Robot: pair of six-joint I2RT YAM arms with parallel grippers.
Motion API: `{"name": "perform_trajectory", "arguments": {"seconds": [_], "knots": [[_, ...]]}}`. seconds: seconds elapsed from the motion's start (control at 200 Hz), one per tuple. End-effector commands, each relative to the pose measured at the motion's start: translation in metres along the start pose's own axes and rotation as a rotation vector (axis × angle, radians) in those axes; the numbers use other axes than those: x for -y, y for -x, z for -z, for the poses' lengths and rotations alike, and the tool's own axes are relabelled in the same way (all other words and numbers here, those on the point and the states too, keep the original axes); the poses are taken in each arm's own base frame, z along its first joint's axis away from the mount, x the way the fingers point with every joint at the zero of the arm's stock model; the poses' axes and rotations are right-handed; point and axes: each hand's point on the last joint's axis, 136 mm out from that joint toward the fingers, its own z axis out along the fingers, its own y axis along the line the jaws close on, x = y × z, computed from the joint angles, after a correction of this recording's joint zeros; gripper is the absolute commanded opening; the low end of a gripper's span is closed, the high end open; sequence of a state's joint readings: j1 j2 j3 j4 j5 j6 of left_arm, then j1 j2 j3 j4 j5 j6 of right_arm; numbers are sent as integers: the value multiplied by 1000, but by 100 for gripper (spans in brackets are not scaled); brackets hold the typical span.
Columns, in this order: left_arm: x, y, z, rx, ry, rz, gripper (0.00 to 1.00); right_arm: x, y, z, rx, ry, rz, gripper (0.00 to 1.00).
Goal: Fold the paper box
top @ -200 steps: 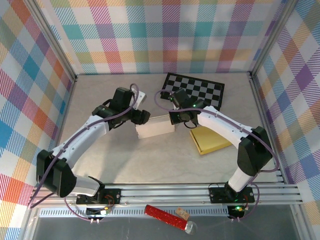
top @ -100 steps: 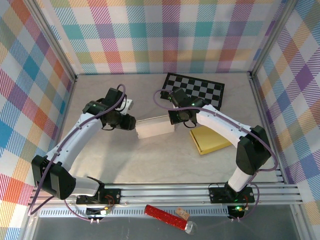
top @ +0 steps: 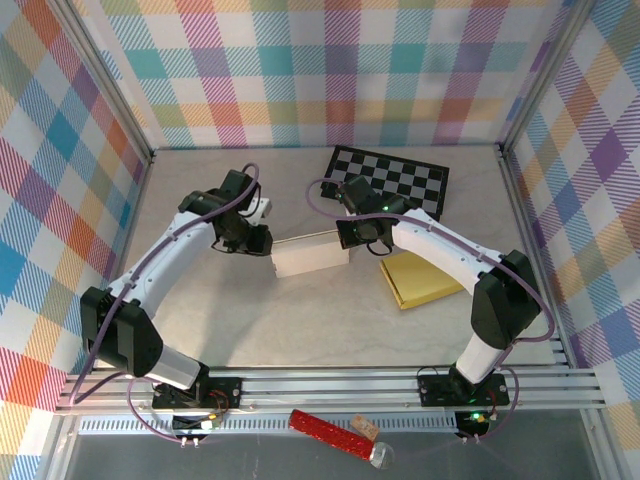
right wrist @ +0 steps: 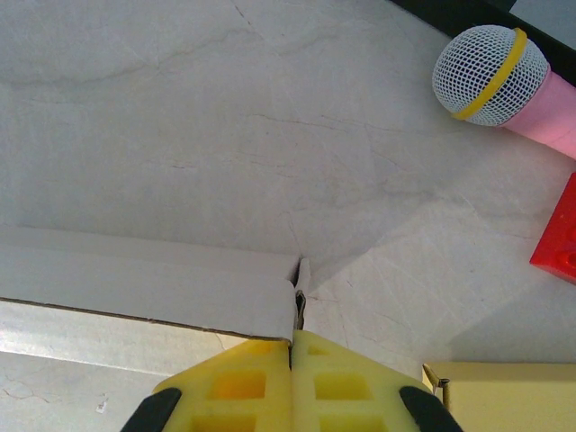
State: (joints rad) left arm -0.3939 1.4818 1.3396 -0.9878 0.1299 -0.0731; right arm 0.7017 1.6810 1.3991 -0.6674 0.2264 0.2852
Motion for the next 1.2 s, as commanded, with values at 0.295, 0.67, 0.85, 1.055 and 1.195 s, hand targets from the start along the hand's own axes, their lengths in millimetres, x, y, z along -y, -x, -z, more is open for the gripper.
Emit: {"name": "perform_trajectory", "arguments": {"seconds": [0.295, 0.67, 0.85, 1.055, 1.195], "knots": [[4, 11, -6, 21, -22, 22, 20, -5, -7, -5, -46, 5, -6, 0], [4, 9, -14, 14, -22, 19, 18, -4, -9, -7, -53, -2, -7, 0], [4, 8, -17, 9, -26, 14, 20, -4, -8, -7, -52, -3, -6, 0], [3, 5, -20, -1, -19, 9, 20, -4, -9, -7, -55, -2, -5, 0], [2, 5, -23, -4, -13, 10, 19, -4, -10, -9, -56, -3, -5, 0]]}}
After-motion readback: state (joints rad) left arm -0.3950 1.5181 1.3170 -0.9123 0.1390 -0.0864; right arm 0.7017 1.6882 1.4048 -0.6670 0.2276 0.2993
